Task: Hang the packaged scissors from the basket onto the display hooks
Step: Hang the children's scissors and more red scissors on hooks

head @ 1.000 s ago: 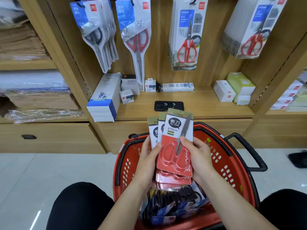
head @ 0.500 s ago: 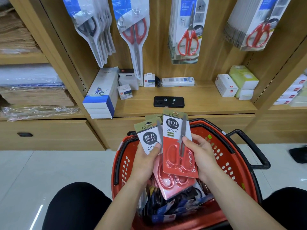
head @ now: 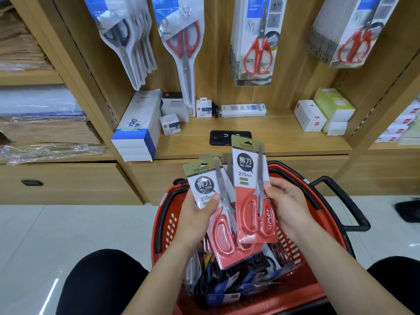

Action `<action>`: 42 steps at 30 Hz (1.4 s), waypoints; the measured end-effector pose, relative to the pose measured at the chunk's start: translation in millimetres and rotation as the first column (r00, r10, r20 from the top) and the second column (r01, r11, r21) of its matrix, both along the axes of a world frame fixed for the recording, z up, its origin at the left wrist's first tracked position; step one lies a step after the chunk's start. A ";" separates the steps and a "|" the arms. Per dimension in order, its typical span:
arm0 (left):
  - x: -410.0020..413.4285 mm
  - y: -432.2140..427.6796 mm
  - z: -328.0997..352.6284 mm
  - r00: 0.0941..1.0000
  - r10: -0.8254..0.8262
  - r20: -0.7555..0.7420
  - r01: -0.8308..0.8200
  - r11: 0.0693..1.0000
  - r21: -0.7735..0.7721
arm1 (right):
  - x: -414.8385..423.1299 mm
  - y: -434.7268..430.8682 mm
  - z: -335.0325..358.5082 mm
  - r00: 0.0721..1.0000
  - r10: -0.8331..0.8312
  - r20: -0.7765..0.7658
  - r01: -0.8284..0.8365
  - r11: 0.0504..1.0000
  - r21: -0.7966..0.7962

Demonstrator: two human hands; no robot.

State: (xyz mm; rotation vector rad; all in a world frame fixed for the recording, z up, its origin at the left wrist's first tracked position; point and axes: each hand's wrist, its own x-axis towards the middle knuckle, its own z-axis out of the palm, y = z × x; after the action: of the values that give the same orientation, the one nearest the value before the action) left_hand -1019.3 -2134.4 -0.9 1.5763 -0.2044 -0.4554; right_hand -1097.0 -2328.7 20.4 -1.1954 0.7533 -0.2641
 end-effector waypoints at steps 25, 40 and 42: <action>3.1 4.7 28.4 0.990 0.048 0.129 -0.052 0.998 0.027 | -10.6 -11.6 35.9 0.973 0.230 -0.036 -0.221 0.960 0.173; -5.8 -1.6 1.3 0.996 0.039 0.086 -0.045 0.997 0.066 | -2.8 -12.5 16.4 0.977 0.215 -0.016 -0.214 0.976 0.033; -8.2 -2.9 -1.8 0.998 0.013 0.056 -0.015 0.999 0.043 | -3.7 -14.3 14.6 0.975 0.220 -0.008 -0.220 0.975 0.024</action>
State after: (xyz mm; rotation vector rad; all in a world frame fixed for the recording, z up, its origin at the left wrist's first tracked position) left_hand -1027.5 -2137.3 -2.7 1.6329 -0.2269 -0.4076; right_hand -1100.8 -2343.0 35.0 -1.2480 0.6251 -0.0648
